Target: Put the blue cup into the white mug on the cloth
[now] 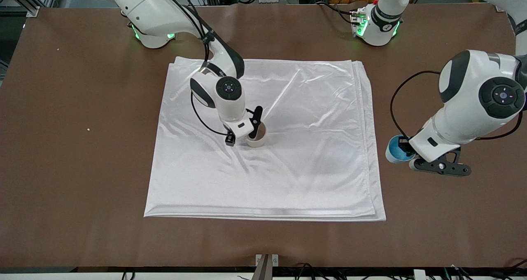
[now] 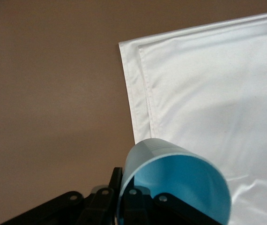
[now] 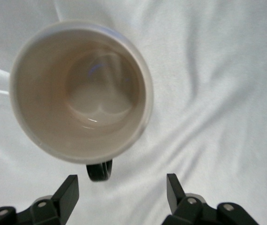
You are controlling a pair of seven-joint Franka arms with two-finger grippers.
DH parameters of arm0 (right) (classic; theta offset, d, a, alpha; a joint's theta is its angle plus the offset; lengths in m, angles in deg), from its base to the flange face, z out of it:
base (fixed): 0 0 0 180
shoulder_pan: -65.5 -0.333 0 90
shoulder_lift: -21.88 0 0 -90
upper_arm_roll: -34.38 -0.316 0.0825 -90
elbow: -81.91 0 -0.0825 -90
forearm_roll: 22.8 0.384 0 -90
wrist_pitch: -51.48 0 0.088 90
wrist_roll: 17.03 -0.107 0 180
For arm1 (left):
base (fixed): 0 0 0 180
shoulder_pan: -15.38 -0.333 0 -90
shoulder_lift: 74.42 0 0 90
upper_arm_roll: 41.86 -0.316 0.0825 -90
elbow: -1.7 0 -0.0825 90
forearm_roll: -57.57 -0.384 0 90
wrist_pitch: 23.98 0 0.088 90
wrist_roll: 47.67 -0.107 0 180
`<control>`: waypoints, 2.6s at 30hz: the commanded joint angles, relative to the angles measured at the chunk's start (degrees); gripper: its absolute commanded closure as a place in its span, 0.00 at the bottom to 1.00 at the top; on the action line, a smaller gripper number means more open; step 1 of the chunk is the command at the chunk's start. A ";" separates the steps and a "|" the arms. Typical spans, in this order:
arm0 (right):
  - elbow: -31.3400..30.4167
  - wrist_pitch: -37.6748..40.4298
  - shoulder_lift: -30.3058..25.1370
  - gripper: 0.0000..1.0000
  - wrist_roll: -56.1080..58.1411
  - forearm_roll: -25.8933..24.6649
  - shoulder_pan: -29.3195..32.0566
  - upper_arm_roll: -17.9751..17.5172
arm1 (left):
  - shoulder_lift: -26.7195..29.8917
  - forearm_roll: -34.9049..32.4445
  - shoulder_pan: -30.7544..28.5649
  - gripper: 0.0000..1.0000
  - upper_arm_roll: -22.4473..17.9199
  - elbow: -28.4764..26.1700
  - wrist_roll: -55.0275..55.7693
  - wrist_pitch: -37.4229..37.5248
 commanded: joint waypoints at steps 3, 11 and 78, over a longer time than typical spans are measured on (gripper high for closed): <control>-1.17 8.66 -10.67 0.00 -4.43 -1.33 0.48 -0.25 | 5.42 5.71 -0.63 1.00 0.99 0.37 1.06 5.56; -2.22 13.50 -20.24 0.00 -6.18 -1.07 3.90 -0.25 | 7.01 6.07 -0.10 1.00 5.91 0.10 2.03 7.76; 0.42 36.54 -36.25 0.00 -25.61 11.94 32.56 -0.25 | -18.57 -2.72 36.90 1.00 -1.02 4.23 42.11 -19.31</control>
